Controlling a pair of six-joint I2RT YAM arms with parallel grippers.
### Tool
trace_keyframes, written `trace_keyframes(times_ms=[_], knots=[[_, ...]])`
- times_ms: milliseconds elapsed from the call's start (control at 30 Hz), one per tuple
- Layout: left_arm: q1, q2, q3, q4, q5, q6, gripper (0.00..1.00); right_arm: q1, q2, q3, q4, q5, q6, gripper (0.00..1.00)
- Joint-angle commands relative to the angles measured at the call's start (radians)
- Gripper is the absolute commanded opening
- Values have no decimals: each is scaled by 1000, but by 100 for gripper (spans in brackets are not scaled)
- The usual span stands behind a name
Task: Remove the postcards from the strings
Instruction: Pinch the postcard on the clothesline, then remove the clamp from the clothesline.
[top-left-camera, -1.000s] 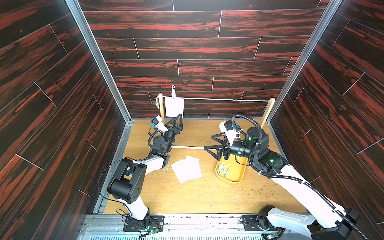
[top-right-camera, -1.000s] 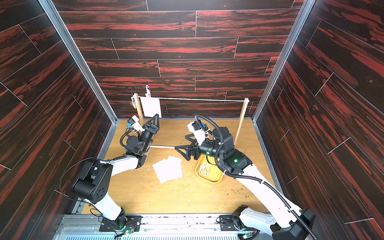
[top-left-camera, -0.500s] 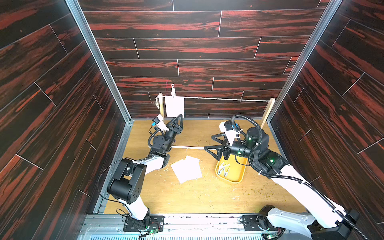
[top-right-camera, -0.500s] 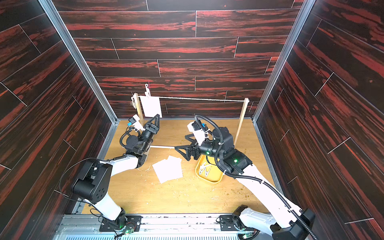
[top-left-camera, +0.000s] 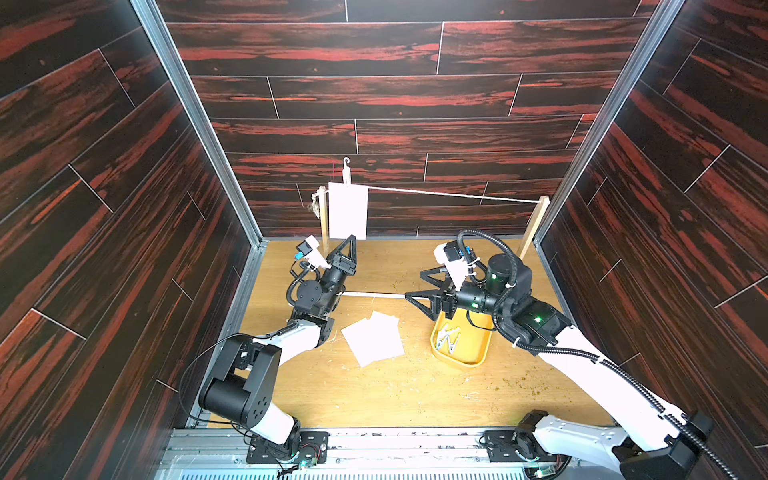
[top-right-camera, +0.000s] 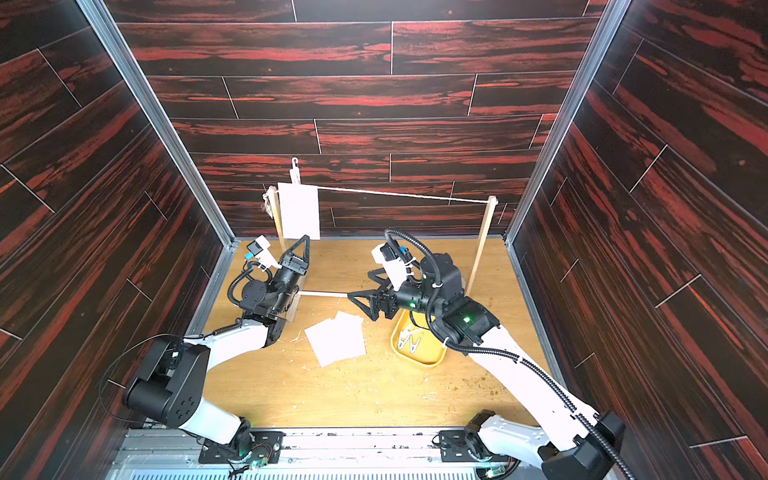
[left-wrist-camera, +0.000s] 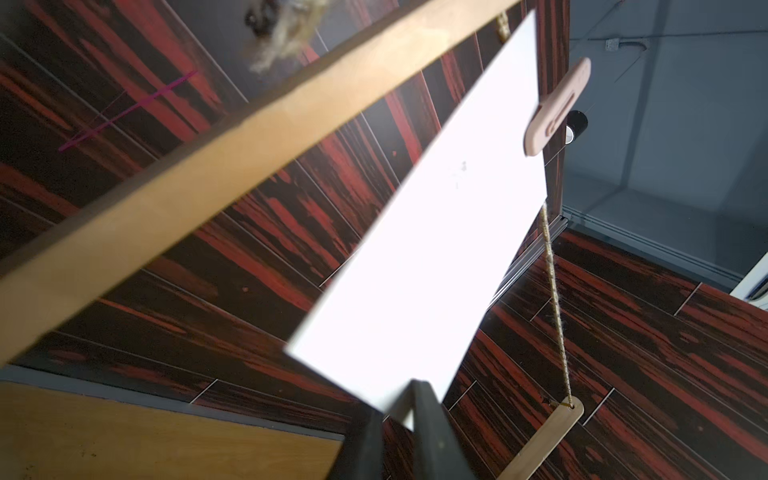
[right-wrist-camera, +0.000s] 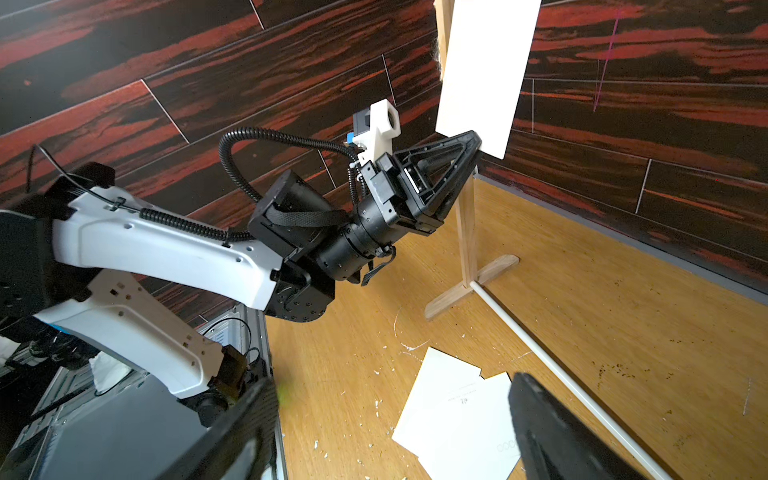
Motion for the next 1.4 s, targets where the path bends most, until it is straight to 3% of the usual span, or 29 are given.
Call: trace_keyframes(times_ms=[0,67,300,700,967,1367], knots=[[6,-36,-4,52,11,-27,4,7,34,71,9,5,-32,91],[6,-35,-4,52,25,-32,0,7,61,116,4,5,-39,91],[6,-40,-20,52,36,-68,0,5,244,392,-43,2,-84,91],[6,-64,-47,47,46,-106,0,-42,733,1120,-187,-87,-59,93],[7,-62,-47,27,69,-123,0,-71,1047,1506,-140,-156,28,96],[8,-63,-49,11,86,-113,0,-80,1231,1557,172,-199,256,98]])
